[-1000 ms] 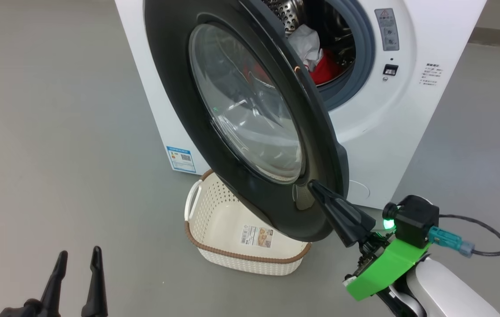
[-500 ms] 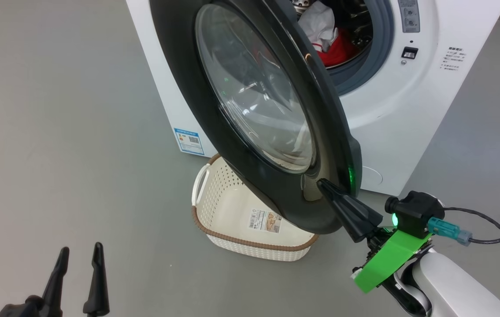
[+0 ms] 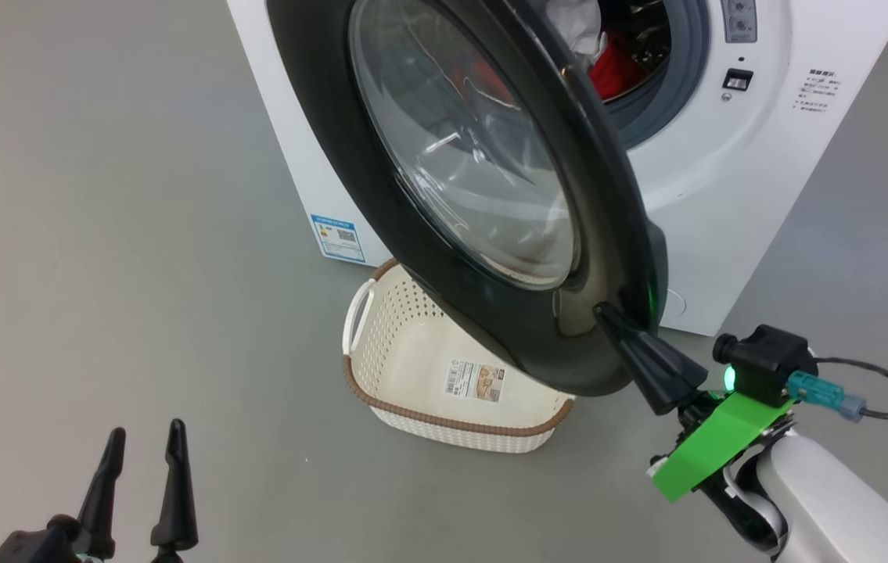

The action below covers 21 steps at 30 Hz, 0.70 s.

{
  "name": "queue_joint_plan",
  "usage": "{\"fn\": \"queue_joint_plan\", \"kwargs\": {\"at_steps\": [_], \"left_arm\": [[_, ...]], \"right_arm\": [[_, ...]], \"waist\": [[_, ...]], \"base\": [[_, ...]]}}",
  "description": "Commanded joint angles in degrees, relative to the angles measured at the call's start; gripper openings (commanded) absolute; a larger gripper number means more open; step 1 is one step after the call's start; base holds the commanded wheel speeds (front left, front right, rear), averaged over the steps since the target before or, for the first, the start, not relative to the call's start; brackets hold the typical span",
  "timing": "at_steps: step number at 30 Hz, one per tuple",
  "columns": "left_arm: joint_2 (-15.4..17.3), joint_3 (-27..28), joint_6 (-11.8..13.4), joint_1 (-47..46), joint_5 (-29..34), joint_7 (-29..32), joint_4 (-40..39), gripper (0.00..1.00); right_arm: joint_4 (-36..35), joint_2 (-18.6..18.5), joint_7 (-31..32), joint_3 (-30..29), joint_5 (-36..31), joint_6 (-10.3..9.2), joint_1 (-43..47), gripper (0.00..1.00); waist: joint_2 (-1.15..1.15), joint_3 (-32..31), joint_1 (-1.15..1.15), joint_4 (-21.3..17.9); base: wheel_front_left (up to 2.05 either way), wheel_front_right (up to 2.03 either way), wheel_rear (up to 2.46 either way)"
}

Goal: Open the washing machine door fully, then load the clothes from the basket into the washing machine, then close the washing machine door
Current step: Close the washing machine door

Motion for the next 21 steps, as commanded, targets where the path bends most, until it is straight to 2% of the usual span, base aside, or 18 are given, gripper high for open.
{"fn": "queue_joint_plan", "kwargs": {"at_steps": [1,14,21], "left_arm": [[0.6,2.1,-0.5,-2.3,0.2,-0.7,-1.4,1.0],[0.1,2.0,-0.8,-3.2,0.6,-0.7,-1.7,1.0],[-0.2,1.9,-0.9,-4.5,0.5,-0.7,-2.2,1.0]], "right_arm": [[-0.9,-0.6,-0.3,-0.2,0.3,0.08,-1.7,0.0],[1.7,-3.0,-0.3,-1.0,0.3,0.08,-5.4,0.0],[3.9,-4.7,-0.3,-1.1,1.4,0.08,-9.3,0.0]], "waist": [[0.0,0.2,0.0,0.0],[0.0,1.6,0.0,0.2],[0.0,4.4,0.0,0.3]], "base": [[0.0,0.0,0.0],[0.0,0.0,0.0],[0.0,0.0,0.0]]}}
